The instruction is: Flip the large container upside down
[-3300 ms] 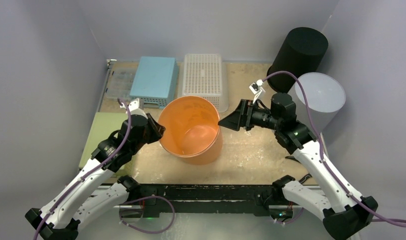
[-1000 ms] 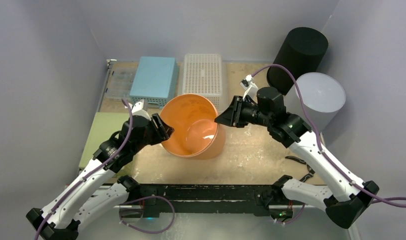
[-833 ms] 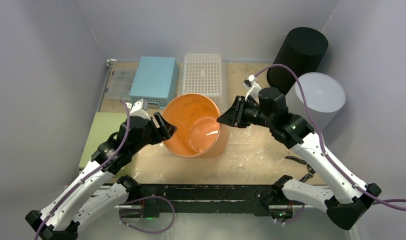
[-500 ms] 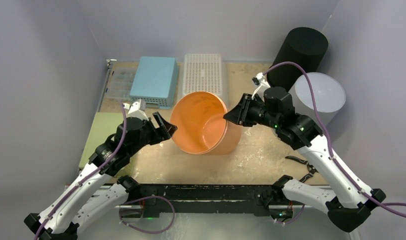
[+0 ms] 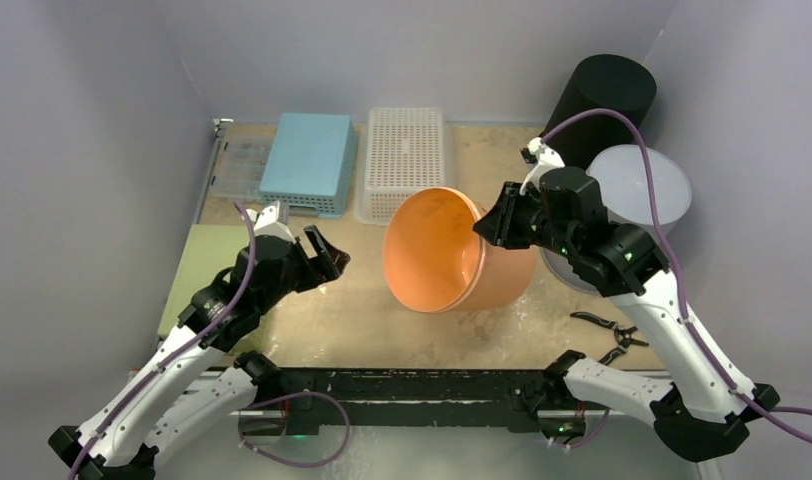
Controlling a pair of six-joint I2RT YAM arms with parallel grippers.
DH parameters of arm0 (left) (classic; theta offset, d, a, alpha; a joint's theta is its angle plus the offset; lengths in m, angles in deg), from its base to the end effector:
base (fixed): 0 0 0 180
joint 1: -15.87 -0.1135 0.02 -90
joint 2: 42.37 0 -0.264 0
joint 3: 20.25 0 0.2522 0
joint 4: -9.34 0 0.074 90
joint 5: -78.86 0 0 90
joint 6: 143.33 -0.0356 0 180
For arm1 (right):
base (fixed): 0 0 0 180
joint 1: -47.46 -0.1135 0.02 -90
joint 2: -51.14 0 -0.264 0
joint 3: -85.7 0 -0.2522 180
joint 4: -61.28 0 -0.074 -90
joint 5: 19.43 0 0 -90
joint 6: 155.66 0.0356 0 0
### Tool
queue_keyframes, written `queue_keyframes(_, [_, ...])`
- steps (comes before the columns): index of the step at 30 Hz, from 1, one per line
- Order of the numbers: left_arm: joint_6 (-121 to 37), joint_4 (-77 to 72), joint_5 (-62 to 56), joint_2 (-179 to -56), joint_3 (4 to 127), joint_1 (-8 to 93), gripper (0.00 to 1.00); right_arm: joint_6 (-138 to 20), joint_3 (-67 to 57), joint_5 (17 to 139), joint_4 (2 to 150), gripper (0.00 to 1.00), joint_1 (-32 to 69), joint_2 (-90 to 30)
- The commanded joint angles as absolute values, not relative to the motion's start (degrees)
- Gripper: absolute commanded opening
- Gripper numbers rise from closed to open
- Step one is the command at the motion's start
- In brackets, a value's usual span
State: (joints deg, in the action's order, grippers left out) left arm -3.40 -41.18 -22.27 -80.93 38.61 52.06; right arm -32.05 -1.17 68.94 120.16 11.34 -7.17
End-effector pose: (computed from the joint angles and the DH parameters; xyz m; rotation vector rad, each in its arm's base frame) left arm 0.1205 -0.0796 0.3107 -0.3790 2.1330 -0.6949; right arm 0.1528 0.1103 0.4375 -0.0263 2.0710 0.7438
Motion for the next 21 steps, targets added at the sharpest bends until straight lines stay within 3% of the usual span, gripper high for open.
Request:
queue_keyframes(1, [-4.69, -41.69, -24.76, -82.51, 40.24, 52.37, 0.8, -36.07, 0.96, 66.53, 121.3, 0.0, 11.16, -8.76])
queue_keyframes(21, [-3.42, -40.78, -25.9, -84.52, 39.53, 52.44, 0.81, -31.5, -4.16, 56.44, 118.37, 0.0, -0.92, -14.35])
